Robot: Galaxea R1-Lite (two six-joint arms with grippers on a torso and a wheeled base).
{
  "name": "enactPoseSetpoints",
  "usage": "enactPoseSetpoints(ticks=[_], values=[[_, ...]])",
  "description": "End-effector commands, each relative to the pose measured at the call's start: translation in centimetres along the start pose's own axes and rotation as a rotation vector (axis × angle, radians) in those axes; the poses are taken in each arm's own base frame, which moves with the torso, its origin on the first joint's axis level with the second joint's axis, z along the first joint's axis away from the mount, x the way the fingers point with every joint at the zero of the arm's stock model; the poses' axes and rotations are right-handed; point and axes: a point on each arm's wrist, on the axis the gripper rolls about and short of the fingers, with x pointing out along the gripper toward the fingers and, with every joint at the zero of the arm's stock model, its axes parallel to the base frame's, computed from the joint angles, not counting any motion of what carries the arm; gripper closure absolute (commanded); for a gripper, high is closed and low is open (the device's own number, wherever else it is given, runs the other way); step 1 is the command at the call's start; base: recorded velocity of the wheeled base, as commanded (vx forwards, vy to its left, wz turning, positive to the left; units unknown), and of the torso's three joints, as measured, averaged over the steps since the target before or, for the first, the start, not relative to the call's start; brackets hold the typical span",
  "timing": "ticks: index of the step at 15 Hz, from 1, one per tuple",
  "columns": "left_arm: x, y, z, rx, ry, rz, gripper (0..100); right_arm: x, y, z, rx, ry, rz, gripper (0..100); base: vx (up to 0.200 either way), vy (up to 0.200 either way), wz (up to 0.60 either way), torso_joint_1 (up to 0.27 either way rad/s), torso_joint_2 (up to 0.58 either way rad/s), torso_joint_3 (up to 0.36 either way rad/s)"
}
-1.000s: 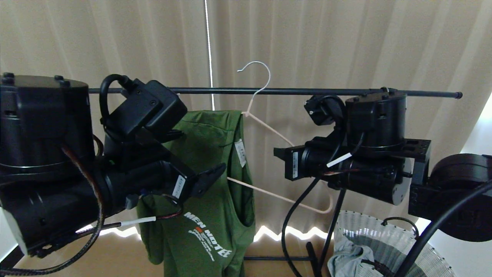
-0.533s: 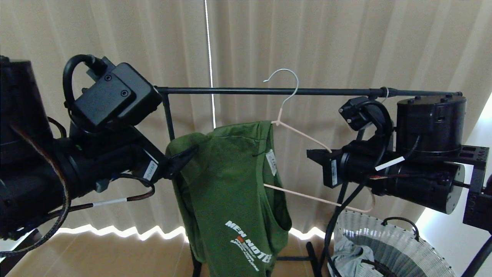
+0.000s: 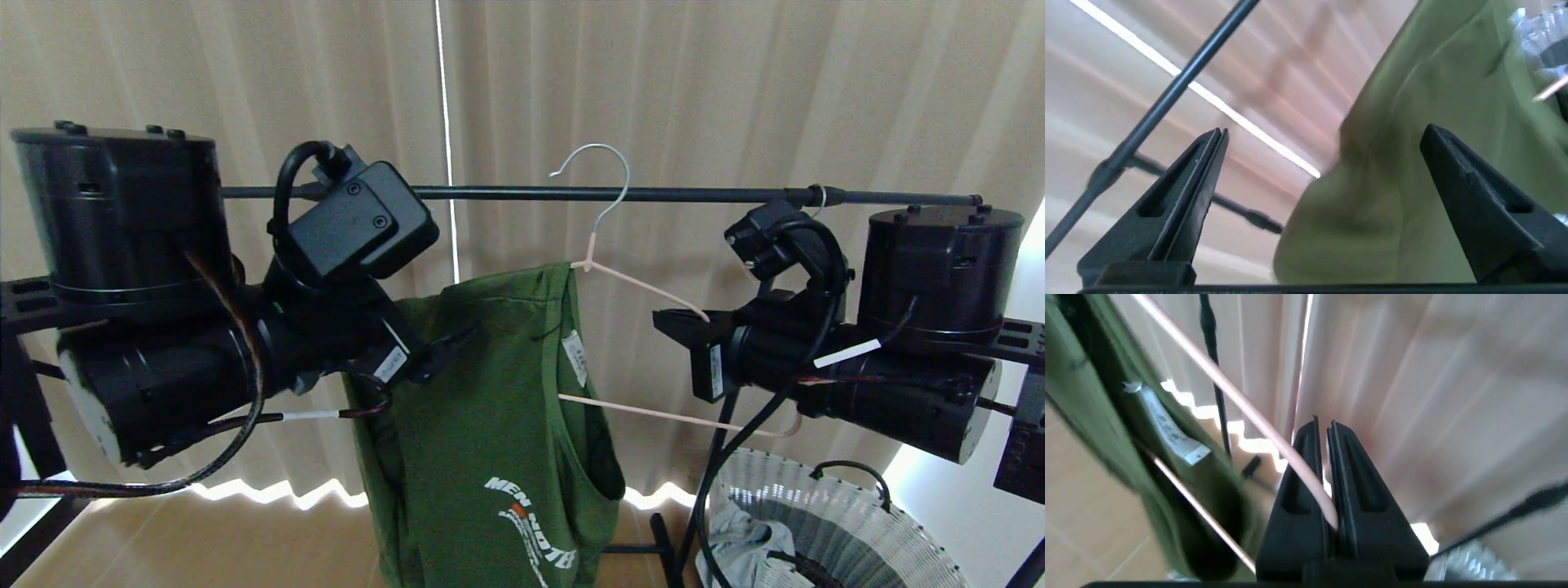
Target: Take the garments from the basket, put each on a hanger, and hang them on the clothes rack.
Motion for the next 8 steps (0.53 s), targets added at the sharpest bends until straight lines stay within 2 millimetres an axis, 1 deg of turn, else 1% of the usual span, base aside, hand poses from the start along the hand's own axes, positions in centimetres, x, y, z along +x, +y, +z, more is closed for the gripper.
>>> enactPoseSetpoints(ticks=[1, 4, 6, 8], values=[[1.3, -0.6, -0.4, 0.004, 0.015, -0.039, 0, 0.3, 0.0, -0.4, -0.007, 0.008, 0.001, 100, 0.000, 0.000, 0.00, 0.000, 0.00, 0.000], [1.9, -0.4, -0.4, 0.006, 0.018, -0.029, 0, 0.2, 0.2, -0.8, -0.015, 0.001, 0.016, 100, 0.000, 0.000, 0.00, 0.000, 0.00, 0.000], [2.5, -0.6, -0.5, 0.010, 0.015, -0.026, 0, -0.2, 0.3, -1.2, -0.018, -0.024, 0.062, 100, 0.000, 0.000, 0.00, 0.000, 0.00, 0.000], [3.1, -0.8, -0.7, 0.024, 0.016, -0.027, 0, -0.2, 0.3, -1.2, -0.033, -0.042, 0.072, 100, 0.000, 0.000, 0.00, 0.000, 0.00, 0.000]])
